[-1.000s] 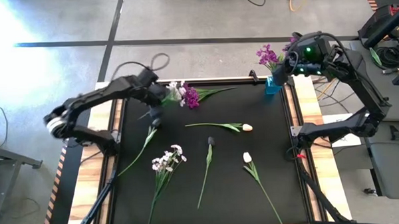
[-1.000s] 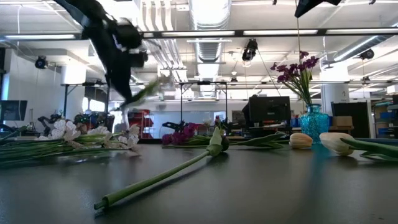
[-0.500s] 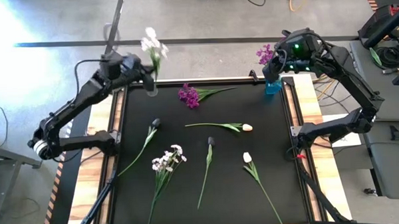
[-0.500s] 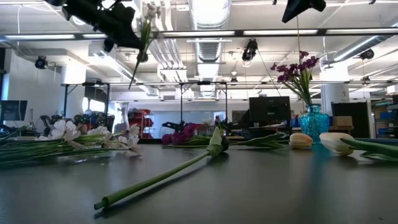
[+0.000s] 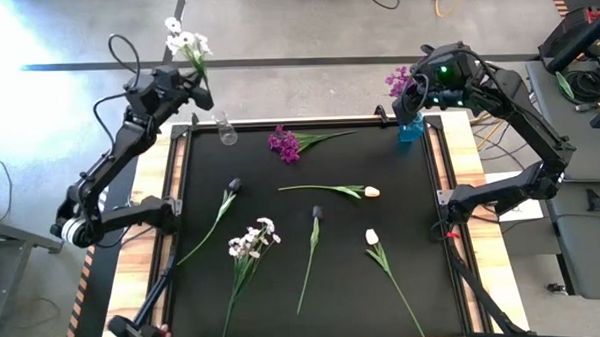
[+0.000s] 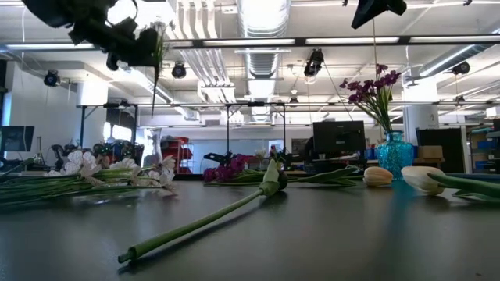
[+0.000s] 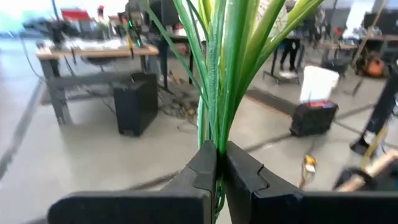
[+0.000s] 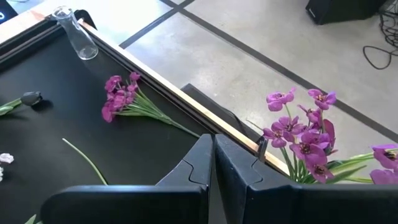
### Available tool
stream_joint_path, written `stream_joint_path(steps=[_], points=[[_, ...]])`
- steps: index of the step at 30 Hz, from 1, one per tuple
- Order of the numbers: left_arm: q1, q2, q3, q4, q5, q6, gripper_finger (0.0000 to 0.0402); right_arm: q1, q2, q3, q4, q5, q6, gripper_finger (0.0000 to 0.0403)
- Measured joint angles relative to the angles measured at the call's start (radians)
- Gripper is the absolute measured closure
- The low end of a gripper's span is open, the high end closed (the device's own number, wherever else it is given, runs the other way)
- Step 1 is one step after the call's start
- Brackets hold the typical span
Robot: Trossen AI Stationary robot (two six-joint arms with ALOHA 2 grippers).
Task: Sort flowers into vase by color
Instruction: Put the top white flowers into the transparent vase
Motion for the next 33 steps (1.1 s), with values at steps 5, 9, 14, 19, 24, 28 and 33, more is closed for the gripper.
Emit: stream_joint_path(steps=[5,9,14,19,24,28,33], points=[[-0.004,-0.007,-0.091,0.06,0.015,-0.022,0.0401,0.0,0.0,0.0,0.0,0.0,0.001,0.039],[-0.004,-0.014,-0.161,0.146,0.002,-0.027,0.0401,0.0,0.0,0.0,0.001,0.0,0.004,0.039],[-0.004,-0.003,-0.232,0.246,0.002,-0.034,0.0401,0.0,0.0,0.0,0.001,0.0,0.003,0.039],[-0.004,0.012,-0.294,0.304,0.002,-0.042,0.0401,0.0,0.0,0.0,0.002,0.0,0.003,0.039],[-0.004,0.04,-0.338,0.323,-0.003,-0.041,0.0401,0.0,-0.001,0.0,0.005,0.0,0.002,0.039],[-0.004,0.069,-0.369,0.358,-0.005,-0.048,0.0401,0.0,-0.001,0.0,0.022,-0.002,0.001,0.039],[-0.004,0.106,-0.372,0.375,-0.005,-0.027,0.0401,0.0,-0.001,0.0,0.024,-0.004,0.0,0.039]])
